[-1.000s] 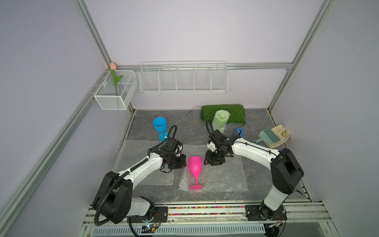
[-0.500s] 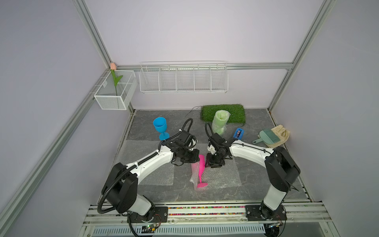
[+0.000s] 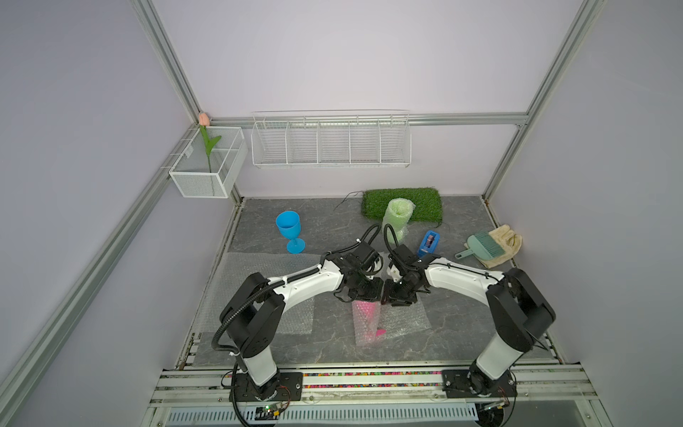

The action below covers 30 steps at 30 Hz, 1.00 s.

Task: Wrap wine glasses in bubble wrap
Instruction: Wrap the wine glass in bubble wrap.

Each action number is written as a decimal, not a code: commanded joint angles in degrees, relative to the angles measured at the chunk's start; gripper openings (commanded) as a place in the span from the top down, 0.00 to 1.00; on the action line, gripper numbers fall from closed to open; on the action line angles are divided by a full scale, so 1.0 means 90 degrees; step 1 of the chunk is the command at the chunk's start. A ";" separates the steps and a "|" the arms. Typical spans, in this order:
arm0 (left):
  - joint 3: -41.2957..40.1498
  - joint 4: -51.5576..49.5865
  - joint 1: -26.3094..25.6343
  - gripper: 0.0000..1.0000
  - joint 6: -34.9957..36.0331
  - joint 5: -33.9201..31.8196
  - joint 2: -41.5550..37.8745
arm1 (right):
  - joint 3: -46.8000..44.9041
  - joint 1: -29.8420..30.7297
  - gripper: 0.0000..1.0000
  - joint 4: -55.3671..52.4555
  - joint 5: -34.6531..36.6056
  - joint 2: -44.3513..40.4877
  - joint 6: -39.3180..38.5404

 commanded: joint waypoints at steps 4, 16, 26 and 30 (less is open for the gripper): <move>0.0068 0.0295 -0.0006 1.00 -0.0171 -0.0079 0.0032 | -0.0700 -0.0479 0.51 0.1738 -0.1366 -0.0860 0.0524; -0.0070 0.0585 0.0013 1.00 -0.0359 -0.0232 -0.0325 | -0.0555 -0.0549 0.68 0.2493 -0.1979 -0.0099 0.0968; 0.0116 -0.0199 0.0048 0.47 -0.0422 -0.1304 -0.0955 | 0.0049 -0.0679 0.92 0.1665 -0.1372 0.0178 0.0283; 0.0166 -0.0689 0.0043 0.25 -0.0572 -0.1969 -0.1015 | 0.0337 -0.0680 0.93 0.1353 -0.1014 0.0387 0.0005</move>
